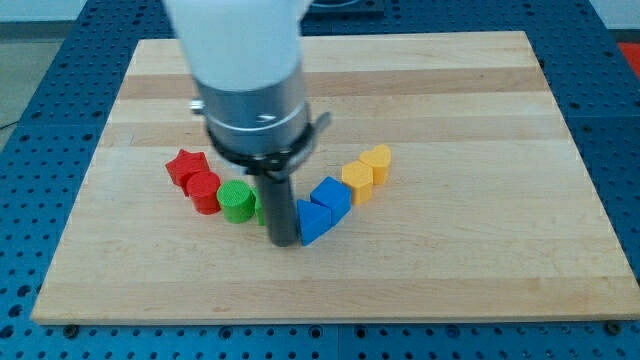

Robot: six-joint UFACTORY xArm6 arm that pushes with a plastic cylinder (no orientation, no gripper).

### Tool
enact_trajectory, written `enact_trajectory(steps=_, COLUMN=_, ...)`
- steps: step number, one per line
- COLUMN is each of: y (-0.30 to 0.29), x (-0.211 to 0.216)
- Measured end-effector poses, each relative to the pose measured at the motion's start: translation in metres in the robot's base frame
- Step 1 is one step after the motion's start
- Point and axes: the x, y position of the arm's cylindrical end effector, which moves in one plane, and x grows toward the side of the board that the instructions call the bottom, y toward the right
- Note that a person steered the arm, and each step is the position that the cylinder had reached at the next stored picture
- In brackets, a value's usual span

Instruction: Move the line of blocks left a bit

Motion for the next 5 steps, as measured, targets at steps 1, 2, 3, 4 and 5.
enact_trajectory(steps=1, y=0.030, x=-0.002)
enact_trajectory(steps=2, y=0.030, x=-0.020)
enact_trajectory(steps=3, y=0.013, x=-0.033)
enact_trajectory(steps=4, y=-0.018, x=-0.033)
enact_trajectory(steps=5, y=-0.033, x=-0.027)
